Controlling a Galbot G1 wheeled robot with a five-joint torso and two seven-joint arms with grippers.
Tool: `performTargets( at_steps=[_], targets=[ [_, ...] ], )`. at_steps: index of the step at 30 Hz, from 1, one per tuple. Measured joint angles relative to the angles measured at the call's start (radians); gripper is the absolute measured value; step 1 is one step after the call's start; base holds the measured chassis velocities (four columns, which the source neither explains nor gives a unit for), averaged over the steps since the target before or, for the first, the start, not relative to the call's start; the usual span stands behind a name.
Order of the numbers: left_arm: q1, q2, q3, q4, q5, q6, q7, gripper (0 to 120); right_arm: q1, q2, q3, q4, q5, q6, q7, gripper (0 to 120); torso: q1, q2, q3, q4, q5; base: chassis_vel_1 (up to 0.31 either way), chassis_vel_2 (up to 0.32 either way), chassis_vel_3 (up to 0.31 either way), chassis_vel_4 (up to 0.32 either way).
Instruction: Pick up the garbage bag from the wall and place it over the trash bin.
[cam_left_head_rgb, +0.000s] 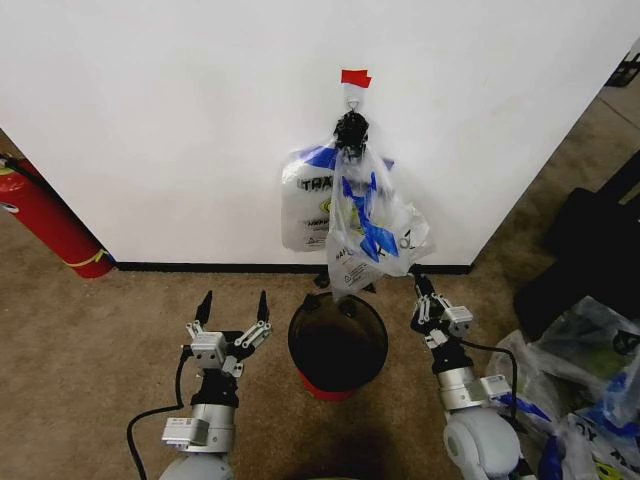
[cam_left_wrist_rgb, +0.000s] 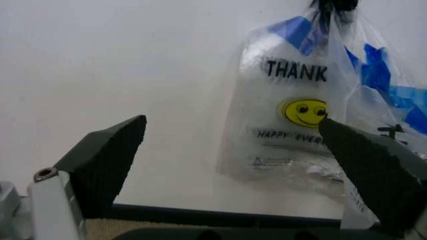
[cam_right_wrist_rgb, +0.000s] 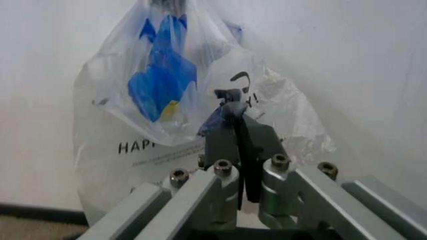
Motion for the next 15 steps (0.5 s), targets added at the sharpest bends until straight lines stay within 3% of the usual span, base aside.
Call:
performTargets(
  at_steps=[4,9,11,15],
  targets=[
    [-0.02,0.002,0.015,0.002,-0.005,0.011,0.0,100,-0.048,-0.013,0.049,0.0,-0.078,0.05,-0.042,8,0.0,0.0,0.0,-0.0001,-0.0001,0.0,0.0,0.0,0.0],
    [-0.037,0.003,0.022,0.014,-0.012,0.016,0.0,100,-0.14,-0.024,0.132,-0.003,-0.199,0.135,-0.101,27,0.0,0.0,0.0,-0.0002,-0.0001,0.0,0.0,0.0,0.0],
    [-0.037,0.003,0.022,0.018,-0.012,0.016,0.0,100,-0.161,-0.027,0.14,0.007,-0.209,0.143,-0.102,30,0.0,0.0,0.0,-0.0002,0.0,0.0,0.0,0.0,0.0],
    [-0.037,0.002,0.019,0.024,-0.013,0.012,-0.004,100,-0.217,-0.045,0.156,0.057,-0.225,0.181,-0.137,49,0.0,0.0,0.0,-0.0003,-0.0002,0.0,0.0,0.0,0.0]
  ],
)
